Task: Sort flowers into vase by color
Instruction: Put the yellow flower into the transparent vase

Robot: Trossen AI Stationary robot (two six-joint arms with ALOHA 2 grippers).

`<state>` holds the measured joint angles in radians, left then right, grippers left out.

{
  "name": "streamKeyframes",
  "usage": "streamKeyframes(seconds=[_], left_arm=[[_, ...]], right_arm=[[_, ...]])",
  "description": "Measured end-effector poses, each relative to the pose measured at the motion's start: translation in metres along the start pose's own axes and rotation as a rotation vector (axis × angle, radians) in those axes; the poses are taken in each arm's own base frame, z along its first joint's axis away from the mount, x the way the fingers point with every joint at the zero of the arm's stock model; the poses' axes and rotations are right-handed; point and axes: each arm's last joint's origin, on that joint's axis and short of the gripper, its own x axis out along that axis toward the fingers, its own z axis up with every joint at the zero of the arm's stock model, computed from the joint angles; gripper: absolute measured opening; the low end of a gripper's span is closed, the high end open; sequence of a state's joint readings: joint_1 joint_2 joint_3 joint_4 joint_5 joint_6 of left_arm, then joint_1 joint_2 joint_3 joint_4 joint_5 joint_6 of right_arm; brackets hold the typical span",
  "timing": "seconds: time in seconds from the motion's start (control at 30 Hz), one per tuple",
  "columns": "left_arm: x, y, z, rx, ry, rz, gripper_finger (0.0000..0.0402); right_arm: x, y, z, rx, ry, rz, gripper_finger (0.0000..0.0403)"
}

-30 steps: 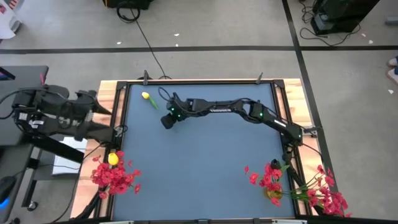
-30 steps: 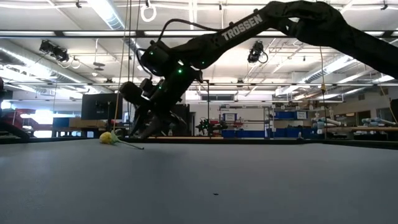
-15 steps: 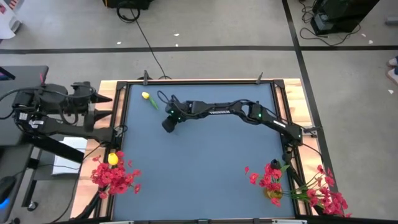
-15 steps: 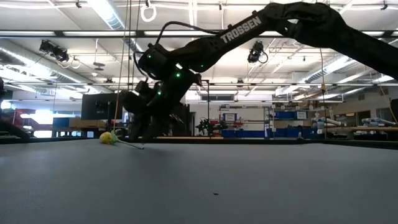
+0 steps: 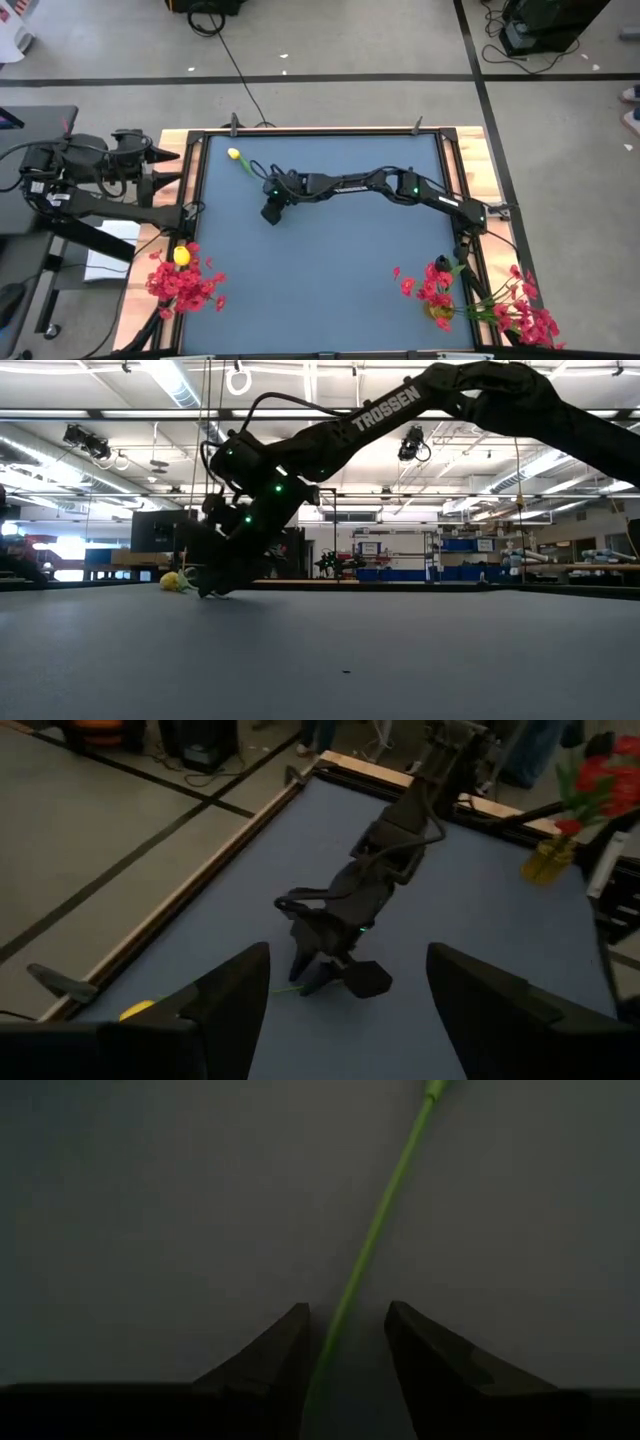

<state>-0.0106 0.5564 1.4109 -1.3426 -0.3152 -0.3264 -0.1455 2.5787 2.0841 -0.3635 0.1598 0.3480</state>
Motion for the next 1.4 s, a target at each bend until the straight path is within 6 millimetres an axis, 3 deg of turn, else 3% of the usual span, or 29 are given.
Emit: streamKeyframes(seconds=[0.1,0.27,0.43,0.6,0.67,0.83,1.03,1.17,1.4], left_arm=[[0.000,0.001,0.000,-0.005,-0.008,0.023,0.0274],[0.000,0.002,0.001,-0.082,-0.024,0.062,0.0274],[0.000,0.004,0.001,-0.177,-0.061,0.138,0.0274],[0.000,0.005,0.002,-0.196,-0.078,0.174,0.0274],[0.000,0.005,0.002,-0.206,-0.083,0.181,0.0274],[-0.001,0.009,0.001,-0.385,-0.141,0.275,0.0274],[0.000,0.009,0.004,-0.411,-0.172,0.309,0.0274],[0.007,0.004,0.011,-0.364,-0.208,0.313,0.0274],[0.014,-0.007,0.039,-0.275,-0.396,0.238,0.0274]], right_arm=[[0.000,-0.004,-0.003,-0.023,0.043,-0.020,0.0130],[-0.002,-0.005,-0.005,-0.015,0.073,-0.023,0.0019],[-0.007,0.001,0.003,0.118,0.070,-0.012,0.0009],[-0.023,0.010,0.025,0.140,0.008,0.010,0.0005],[-0.042,0.012,0.041,0.144,-0.058,-0.011,0.0004],[-0.114,0.005,0.096,0.108,-0.307,-0.032,0.0002],[-0.165,-0.007,0.127,0.064,-0.449,0.031,0.0001],[-0.209,-0.010,0.151,0.042,-0.607,0.165,0.0001],[-0.234,-0.006,0.164,-0.010,-0.742,0.299,0.0000]])
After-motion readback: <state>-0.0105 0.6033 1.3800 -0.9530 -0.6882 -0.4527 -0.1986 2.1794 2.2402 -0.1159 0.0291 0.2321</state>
